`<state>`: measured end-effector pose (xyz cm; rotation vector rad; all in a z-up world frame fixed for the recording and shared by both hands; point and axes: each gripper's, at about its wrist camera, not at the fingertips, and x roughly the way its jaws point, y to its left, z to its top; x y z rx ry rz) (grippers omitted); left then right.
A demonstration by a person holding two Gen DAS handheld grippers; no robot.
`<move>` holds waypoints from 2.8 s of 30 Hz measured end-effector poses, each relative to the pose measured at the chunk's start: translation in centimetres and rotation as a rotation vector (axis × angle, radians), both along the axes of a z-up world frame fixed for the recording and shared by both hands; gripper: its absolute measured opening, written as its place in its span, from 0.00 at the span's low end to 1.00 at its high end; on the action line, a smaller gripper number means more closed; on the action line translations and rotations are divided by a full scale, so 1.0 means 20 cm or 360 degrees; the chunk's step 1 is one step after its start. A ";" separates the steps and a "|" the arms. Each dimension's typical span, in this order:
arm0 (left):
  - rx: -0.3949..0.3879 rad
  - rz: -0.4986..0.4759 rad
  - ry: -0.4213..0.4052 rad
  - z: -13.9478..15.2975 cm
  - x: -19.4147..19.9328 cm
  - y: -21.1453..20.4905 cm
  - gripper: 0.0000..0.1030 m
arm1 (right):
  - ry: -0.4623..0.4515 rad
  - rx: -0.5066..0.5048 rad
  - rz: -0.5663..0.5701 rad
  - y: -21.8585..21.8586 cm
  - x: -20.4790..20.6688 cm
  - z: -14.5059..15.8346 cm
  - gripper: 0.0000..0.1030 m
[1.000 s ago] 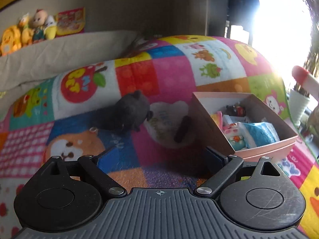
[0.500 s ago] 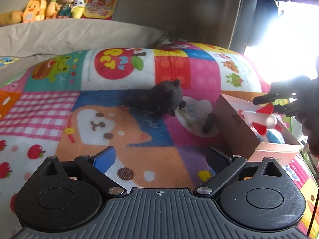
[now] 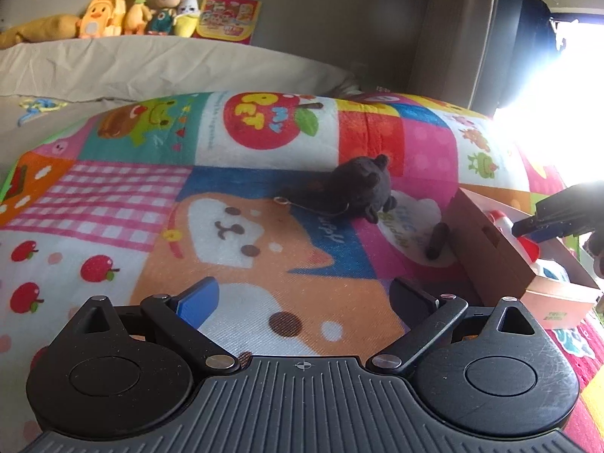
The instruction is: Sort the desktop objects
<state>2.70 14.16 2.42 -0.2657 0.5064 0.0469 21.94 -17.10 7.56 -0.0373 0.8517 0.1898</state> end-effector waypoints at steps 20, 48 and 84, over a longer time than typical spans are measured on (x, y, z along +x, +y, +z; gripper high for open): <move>-0.0058 0.0022 0.0008 -0.03 -0.01 0.03 0.98 | 0.0273 -0.0039 0.0350 0.64 0.12 0.04 0.36; -0.0014 -0.0035 0.0073 -0.04 0.01 -0.01 0.99 | 0.0202 -0.0247 0.0605 0.13 -0.67 -0.10 0.06; -0.0044 -0.0198 0.0132 -0.05 0.04 -0.03 0.99 | 0.0304 -0.0160 0.0784 0.90 -0.21 0.01 0.36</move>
